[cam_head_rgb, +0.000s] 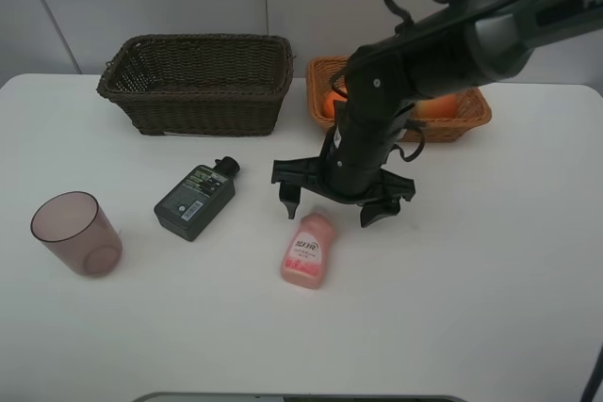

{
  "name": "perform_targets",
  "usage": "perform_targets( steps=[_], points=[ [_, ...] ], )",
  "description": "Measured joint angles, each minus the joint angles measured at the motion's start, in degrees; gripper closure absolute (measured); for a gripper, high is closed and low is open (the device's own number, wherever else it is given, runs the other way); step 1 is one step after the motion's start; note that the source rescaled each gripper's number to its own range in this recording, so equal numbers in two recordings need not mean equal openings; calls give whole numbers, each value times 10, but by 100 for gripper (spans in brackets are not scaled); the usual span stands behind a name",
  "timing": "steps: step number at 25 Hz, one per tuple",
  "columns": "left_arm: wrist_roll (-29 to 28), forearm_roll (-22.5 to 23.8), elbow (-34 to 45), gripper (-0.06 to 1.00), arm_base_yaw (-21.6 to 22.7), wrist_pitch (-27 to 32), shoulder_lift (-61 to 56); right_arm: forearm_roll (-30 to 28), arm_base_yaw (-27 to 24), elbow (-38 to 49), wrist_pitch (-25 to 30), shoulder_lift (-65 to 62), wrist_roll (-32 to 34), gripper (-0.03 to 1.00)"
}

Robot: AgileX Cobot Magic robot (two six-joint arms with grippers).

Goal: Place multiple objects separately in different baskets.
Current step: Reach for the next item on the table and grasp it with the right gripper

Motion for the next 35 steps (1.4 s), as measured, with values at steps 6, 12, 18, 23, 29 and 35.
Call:
perform_targets(
  steps=[6,12,18,23,29,35],
  points=[
    [0,0,0,1,0,0,0,11,18,0,-20,31,22,-3],
    [0,0,0,1,0,0,0,15,18,0,-19,44,23,-3],
    [0,0,0,1,0,0,0,15,18,-4,-10,48,23,49],
    [0,0,0,1,0,0,0,15,18,-4,-10,50,24,79],
    [0,0,0,1,0,0,0,15,18,-4,-11,50,24,80],
    [0,0,0,1,0,0,0,15,18,-4,-11,50,24,80]
  ],
)
